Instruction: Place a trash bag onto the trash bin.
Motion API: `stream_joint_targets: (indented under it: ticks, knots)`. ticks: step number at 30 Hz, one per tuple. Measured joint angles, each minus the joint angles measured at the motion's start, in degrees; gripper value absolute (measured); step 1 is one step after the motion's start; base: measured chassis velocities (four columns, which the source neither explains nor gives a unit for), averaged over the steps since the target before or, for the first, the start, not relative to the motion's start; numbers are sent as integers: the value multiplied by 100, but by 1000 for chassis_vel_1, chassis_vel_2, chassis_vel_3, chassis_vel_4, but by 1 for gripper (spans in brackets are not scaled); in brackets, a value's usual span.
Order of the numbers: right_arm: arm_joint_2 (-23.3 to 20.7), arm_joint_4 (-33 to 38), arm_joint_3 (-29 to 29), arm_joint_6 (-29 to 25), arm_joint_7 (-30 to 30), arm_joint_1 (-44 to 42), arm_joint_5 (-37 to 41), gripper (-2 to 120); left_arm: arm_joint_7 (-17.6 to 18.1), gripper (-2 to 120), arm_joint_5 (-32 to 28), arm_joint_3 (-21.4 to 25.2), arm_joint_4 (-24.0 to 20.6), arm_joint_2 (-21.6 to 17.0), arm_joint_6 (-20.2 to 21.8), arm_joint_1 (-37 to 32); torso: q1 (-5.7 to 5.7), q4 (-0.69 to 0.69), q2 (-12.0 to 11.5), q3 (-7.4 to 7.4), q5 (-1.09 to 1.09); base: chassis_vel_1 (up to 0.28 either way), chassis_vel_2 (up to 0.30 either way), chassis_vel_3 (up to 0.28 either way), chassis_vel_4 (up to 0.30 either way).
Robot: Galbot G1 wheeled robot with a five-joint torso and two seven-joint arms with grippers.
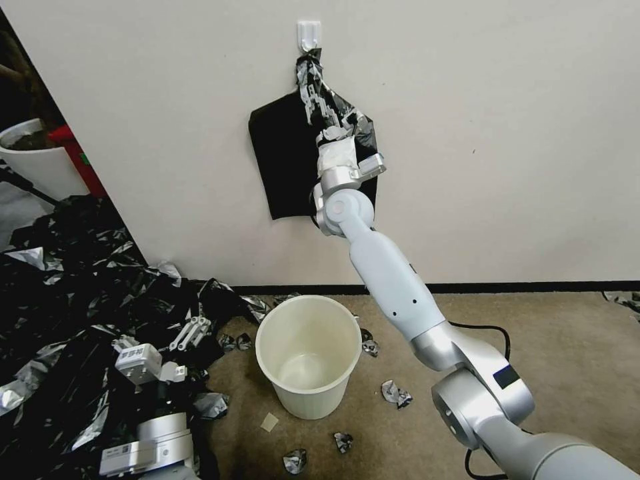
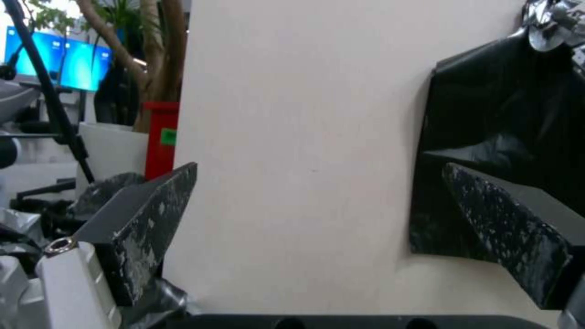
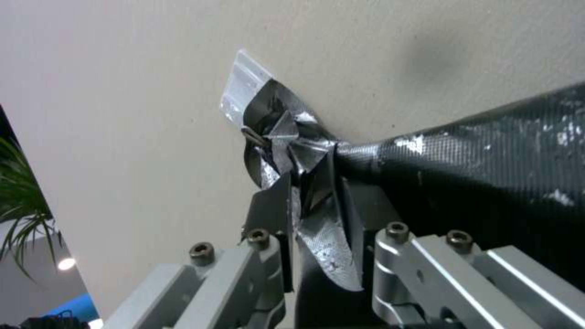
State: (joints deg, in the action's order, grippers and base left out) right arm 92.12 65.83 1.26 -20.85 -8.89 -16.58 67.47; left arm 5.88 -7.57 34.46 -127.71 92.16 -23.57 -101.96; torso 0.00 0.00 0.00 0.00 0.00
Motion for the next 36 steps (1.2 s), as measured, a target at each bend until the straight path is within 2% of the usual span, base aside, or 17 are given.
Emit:
stream_joint_targets:
  ticks: [4,6,9,11,12,15,16,22,36]
  knots:
    - [1,-90,25,-7,-115,47,-6,1,2,100,0,2,65,-1,-9,11,0,0,0,0,0,0,0,0,0]
    - [1,-107,36,-12,-176,57,-6,0,4,100,1,3,87,-1,-10,17,0,0,0,0,0,0,0,0,0]
    - [2,-153,77,-27,-462,62,48,0,6,100,2,4,126,-1,-11,33,0,0,0,0,0,0,0,0,0]
    - [2,-208,112,-32,-936,53,195,0,7,100,7,1,170,-1,-14,50,0,0,0,0,0,0,0,0,0]
    - [2,-208,112,-32,-936,53,195,0,7,100,7,1,170,-1,-14,50,0,0,0,0,0,0,0,0,0]
    - [2,-327,116,-33,-1738,-30,383,0,8,100,18,0,223,-5,-17,67,0,0,0,0,0,0,0,0,0]
    - [2,-327,116,-33,-1738,-30,383,0,8,100,18,0,223,-5,-17,67,0,0,0,0,0,0,0,0,0]
    - [2,-370,72,-6,-2782,-147,639,0,15,100,25,18,275,-13,-18,79,0,0,0,0,0,0,0,0,0]
    - [2,-300,33,260,-4414,-550,822,0,29,100,29,90,364,-25,-35,68,0,0,0,0,0,0,0,0,0]
